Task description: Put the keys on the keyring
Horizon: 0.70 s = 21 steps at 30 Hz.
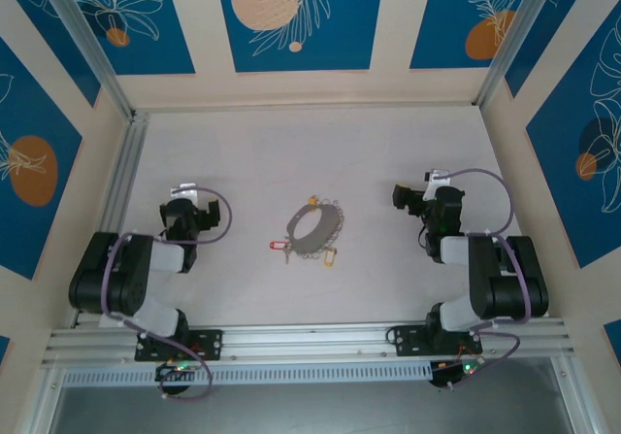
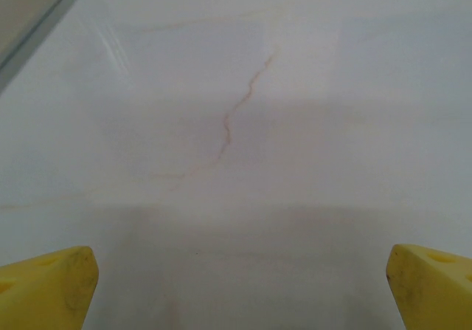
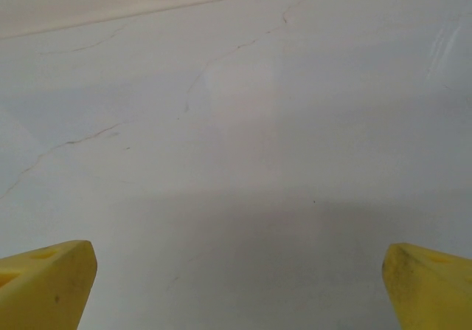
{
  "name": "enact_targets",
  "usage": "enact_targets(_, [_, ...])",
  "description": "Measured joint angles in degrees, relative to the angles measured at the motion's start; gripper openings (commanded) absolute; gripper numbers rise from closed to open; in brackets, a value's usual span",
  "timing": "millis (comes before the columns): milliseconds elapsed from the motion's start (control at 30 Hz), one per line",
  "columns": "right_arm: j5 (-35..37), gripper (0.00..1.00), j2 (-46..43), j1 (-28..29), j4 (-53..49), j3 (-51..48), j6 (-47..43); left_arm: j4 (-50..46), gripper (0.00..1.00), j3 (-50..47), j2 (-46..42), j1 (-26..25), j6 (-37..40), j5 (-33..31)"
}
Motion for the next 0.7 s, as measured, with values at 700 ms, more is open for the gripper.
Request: enact_targets(700, [1.3, 0.99, 2.5, 2.4, 0.3, 1.0, -0.7, 6.7, 1.00, 0.7, 0.5, 0.2, 1.7, 3.4])
